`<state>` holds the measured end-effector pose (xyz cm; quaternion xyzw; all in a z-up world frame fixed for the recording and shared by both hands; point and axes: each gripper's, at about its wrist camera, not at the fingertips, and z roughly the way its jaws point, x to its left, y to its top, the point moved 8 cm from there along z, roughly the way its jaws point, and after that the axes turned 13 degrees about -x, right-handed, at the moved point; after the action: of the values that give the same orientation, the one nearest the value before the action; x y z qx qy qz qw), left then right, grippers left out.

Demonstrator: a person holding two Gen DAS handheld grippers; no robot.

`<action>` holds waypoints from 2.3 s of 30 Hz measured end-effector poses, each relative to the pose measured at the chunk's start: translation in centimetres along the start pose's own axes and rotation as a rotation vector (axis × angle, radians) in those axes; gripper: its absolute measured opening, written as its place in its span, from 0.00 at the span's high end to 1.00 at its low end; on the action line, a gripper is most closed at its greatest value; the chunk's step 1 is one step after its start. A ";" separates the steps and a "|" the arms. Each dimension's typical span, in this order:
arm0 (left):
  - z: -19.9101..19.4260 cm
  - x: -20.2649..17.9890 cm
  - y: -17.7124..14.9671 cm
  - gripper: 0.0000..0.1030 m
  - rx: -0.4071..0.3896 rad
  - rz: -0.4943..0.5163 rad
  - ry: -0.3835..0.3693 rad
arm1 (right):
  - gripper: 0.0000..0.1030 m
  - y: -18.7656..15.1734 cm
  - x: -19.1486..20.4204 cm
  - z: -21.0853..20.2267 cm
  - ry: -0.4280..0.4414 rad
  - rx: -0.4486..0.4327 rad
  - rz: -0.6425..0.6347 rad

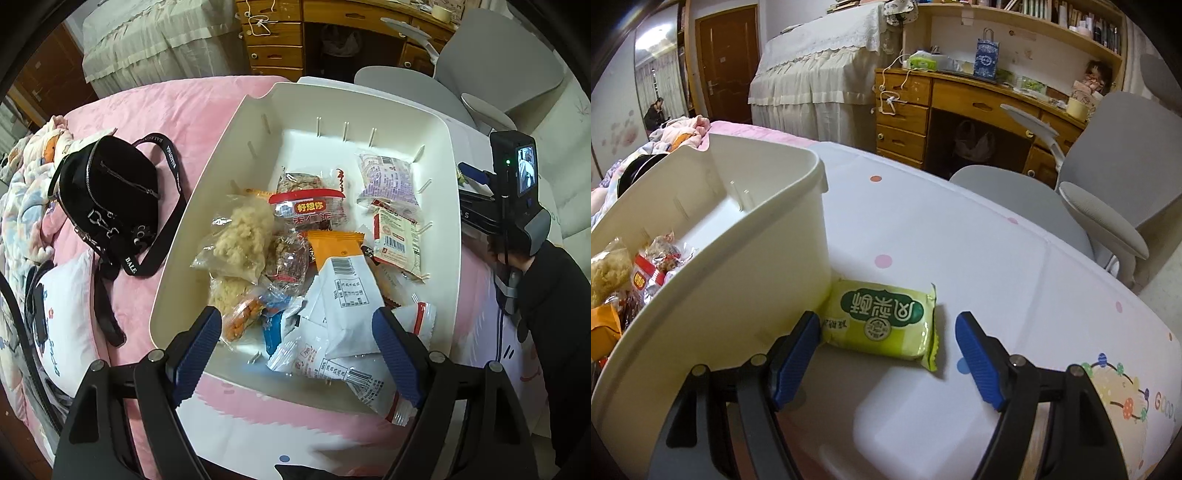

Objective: Organize snacks
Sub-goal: 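Reach the right gripper to the green wafer pack and grasp it, then carry the green wafer pack into the tray with the right gripper and release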

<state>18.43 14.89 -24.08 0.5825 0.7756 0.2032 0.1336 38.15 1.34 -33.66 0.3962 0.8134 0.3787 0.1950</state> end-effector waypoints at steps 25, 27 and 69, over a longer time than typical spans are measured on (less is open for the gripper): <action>-3.5 -0.1 0.7 0.20 -0.049 -0.013 -0.020 | 0.45 -0.6 0.6 -1.4 -0.027 0.081 0.075; -4.1 -0.4 0.9 0.20 -0.062 -0.010 -0.031 | 0.45 -0.9 0.5 -2.2 -0.035 0.091 0.084; -13.4 5.1 1.9 0.17 -0.284 0.049 -0.208 | 0.45 4.4 12.8 -20.1 -0.054 -0.066 0.309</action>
<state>12.64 18.12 -11.21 0.5943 0.7066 0.2526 0.2893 20.10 4.00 -17.63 0.5200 0.7244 0.4199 0.1690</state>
